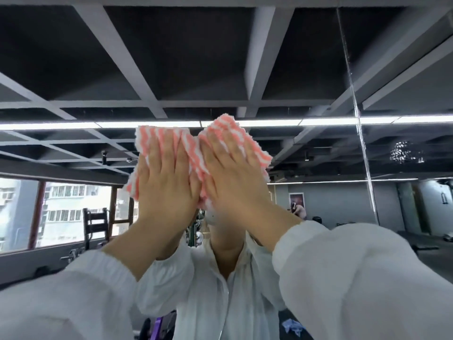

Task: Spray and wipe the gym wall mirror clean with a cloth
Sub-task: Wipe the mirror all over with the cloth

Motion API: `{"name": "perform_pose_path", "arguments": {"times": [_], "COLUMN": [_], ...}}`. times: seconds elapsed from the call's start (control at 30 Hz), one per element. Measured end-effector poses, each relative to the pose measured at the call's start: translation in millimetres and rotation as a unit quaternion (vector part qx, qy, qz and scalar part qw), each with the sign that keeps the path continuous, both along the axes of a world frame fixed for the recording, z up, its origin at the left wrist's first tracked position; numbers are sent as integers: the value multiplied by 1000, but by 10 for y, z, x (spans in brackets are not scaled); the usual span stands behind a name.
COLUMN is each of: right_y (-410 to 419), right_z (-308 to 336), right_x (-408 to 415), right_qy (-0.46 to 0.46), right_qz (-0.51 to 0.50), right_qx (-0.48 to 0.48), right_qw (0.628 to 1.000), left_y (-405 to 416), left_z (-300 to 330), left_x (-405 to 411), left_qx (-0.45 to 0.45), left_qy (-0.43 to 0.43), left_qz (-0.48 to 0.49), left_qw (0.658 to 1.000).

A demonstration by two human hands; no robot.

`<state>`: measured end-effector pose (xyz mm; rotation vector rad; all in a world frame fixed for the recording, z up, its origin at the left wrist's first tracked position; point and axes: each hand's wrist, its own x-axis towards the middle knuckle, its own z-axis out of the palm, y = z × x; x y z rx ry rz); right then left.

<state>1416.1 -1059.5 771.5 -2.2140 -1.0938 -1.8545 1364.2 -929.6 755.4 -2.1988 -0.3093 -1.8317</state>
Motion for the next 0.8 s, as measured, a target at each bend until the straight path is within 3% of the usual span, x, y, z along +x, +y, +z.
{"name": "perform_pose_path", "arguments": {"times": [0.17, 0.33, 0.43, 0.63, 0.8], "right_y": [-373, -1051, -1191, -799, -188], "right_z": [-260, -338, -172, 200, 154], "right_x": [276, 508, 539, 357, 30], "right_qy": [21, 113, 153, 165, 163], "right_qz": [-8, -7, -23, -35, -31], "right_qx": [36, 151, 189, 219, 139], "right_qw": [999, 982, 970, 961, 976], "left_y": [-376, -1069, -1276, -862, -264], "left_z": [-315, -158, 3, 244, 72], "left_x": [138, 418, 490, 351, 69], "left_qx": [-2, 36, 61, 41, -16], "left_qy": [11, 105, 117, 73, 33], "left_qz": [-53, -39, -50, -2, 18], "left_qw": [999, 993, 990, 997, 999]}}
